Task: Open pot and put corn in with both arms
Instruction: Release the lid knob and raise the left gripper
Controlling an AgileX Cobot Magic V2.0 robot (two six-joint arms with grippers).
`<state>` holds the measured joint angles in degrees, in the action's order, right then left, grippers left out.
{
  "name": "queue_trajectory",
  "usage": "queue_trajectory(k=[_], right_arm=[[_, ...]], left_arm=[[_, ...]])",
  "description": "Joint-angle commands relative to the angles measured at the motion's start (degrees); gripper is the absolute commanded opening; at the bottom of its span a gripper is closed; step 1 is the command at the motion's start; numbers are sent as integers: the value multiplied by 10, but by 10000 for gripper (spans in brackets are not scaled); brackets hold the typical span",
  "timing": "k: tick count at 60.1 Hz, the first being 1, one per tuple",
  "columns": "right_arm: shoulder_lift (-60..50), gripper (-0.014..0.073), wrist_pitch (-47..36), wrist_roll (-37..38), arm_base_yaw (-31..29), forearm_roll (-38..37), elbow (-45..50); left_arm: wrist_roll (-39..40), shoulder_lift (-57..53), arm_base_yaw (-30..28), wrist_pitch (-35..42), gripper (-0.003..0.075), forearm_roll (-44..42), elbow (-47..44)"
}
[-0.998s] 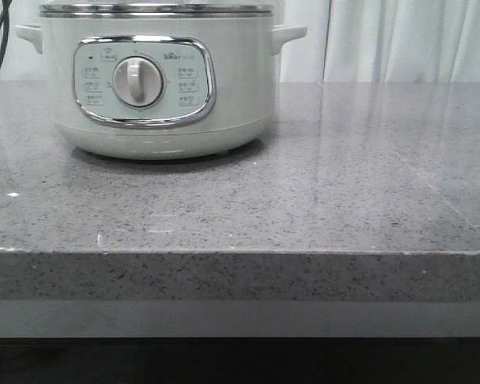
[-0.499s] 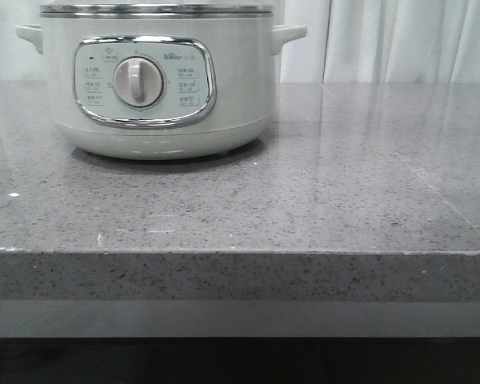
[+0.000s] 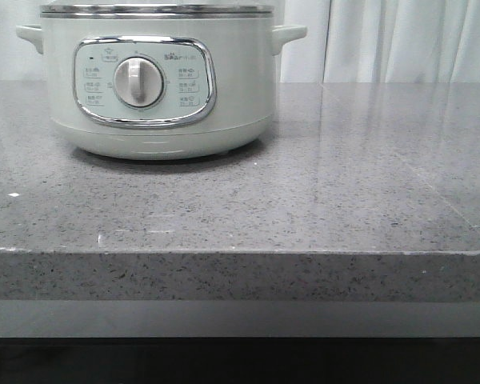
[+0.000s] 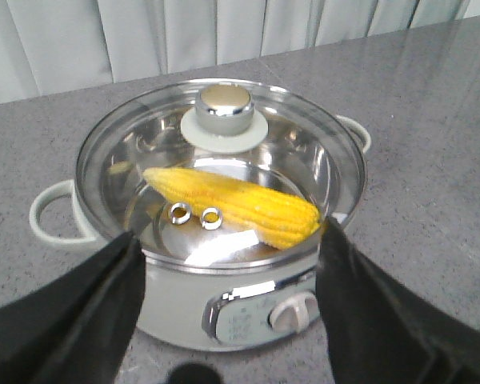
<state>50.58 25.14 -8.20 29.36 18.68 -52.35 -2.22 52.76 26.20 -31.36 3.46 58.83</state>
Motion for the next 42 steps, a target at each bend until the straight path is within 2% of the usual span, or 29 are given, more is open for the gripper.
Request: queue_trajectory(k=[1,20,42], right_arm=[[-7,561,-44,0,0,6,-14],[-7,561,-41,0,0,6,-14],[-7,561,-32,0,0,6,-14]], left_arm=[[2,-56,0,41,461,3,-30],[2,-181,0,38,461,18,-141],[2,-192,0,38,452,18,-157]])
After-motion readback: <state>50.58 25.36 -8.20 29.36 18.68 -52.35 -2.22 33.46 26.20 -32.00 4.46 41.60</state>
